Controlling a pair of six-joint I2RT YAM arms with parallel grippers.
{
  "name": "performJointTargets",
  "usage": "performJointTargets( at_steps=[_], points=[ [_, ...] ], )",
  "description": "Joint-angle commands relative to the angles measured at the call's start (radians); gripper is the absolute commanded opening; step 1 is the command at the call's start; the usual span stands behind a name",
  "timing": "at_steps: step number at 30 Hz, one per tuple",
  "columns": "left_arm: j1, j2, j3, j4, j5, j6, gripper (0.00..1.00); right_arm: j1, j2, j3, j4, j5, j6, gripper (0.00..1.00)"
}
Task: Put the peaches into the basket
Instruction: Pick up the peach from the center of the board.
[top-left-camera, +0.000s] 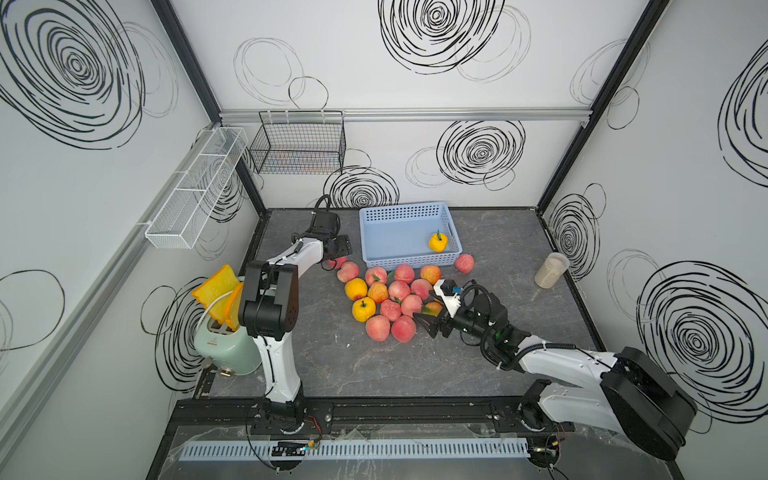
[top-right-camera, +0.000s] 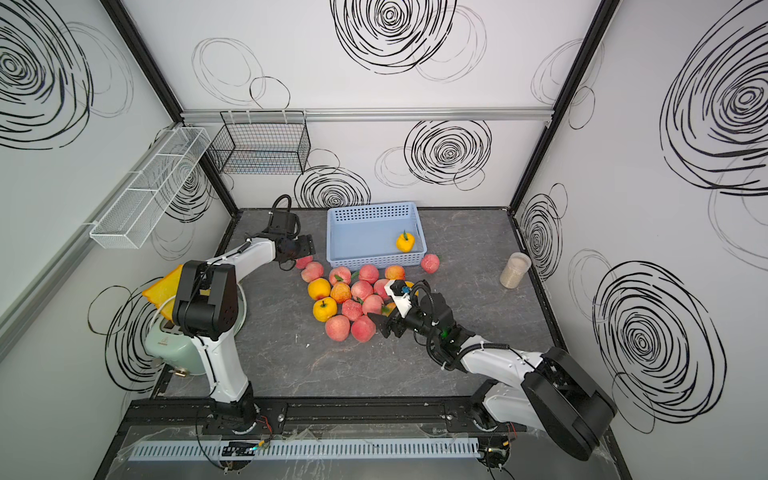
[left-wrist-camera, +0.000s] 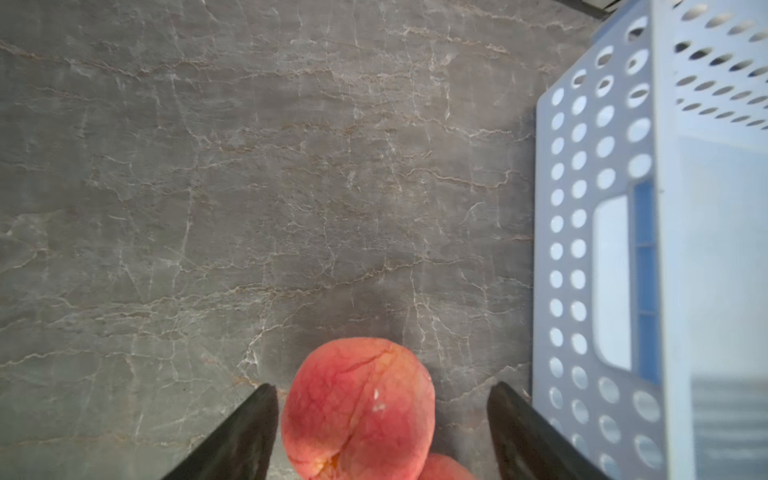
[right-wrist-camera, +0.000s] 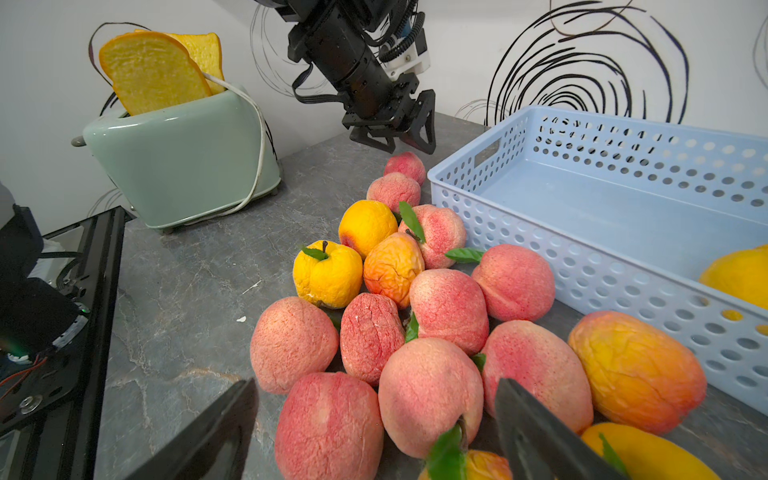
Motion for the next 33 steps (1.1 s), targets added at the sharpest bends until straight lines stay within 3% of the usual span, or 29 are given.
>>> performJointTargets(
  at_steps=[1,8,19,33],
  points=[
    [0.007,0.035,0.036,-0.022,-0.032,-0.021,0.82,0.009,-0.007,0.019,0.03,0.016,-0.028,0.92],
    [0.01,0.062,0.024,-0.015,-0.057,-0.021,0.79,0.014,-0.008,0.019,0.032,0.022,-0.029,0.92],
    [0.015,0.063,0.003,0.009,-0.057,-0.058,0.54,0.021,-0.019,0.014,0.028,0.064,-0.034,0.92],
    [0.01,-0.103,-0.056,0.035,-0.05,-0.049,0.51,0.027,-0.017,0.008,0.042,0.14,-0.019,0.92]
  ],
)
